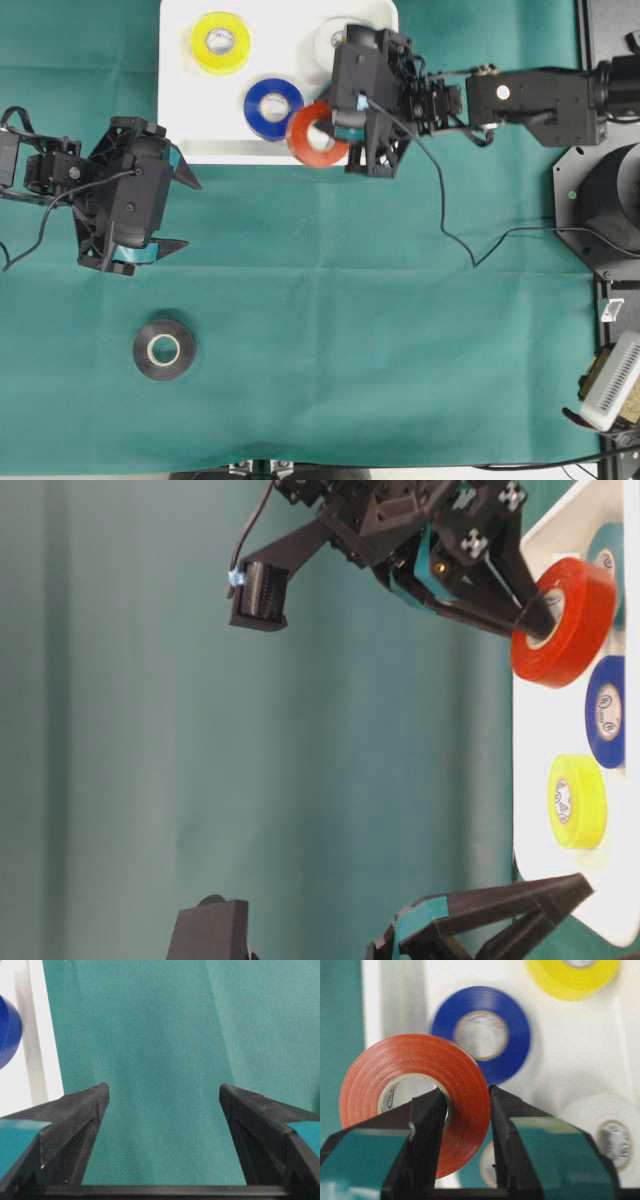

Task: Put the tape alternately from left to right into the white case.
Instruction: 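Lift the red roll and carry it into the tray center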

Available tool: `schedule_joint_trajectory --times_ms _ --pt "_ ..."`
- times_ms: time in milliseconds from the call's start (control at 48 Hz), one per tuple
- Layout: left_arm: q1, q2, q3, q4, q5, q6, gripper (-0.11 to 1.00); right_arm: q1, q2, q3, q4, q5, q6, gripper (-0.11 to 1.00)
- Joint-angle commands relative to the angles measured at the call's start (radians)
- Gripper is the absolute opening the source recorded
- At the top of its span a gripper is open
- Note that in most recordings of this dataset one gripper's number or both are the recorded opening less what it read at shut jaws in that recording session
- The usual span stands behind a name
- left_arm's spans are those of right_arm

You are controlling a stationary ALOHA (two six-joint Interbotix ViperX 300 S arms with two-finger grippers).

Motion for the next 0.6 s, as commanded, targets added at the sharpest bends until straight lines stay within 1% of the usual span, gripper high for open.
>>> schedule_joint_trajectory --times_ms 0,313,459,584 --pt "-0.003 -0.008 -0.009 -0.002 -0.008 0.0 0.69 -0.018 -0.005 -0.032 -0.018 -0.011 0.0 0.24" --pt "-0.003 -0.008 -0.009 -0.002 -0.021 0.0 0.69 -0.077 0.044 -0.08 -0.137 -0.012 0.0 0.24" --pt "-0.003 -0.008 -0.009 -0.002 -0.021 0.0 0.69 -0.109 0.078 -0.112 -0.153 -0.012 0.0 0.24" --pt "-0.003 -0.008 -0.009 -0.002 -0.021 0.0 0.69 -0.135 0.101 -0.138 -0.153 -0.012 0.0 0.24"
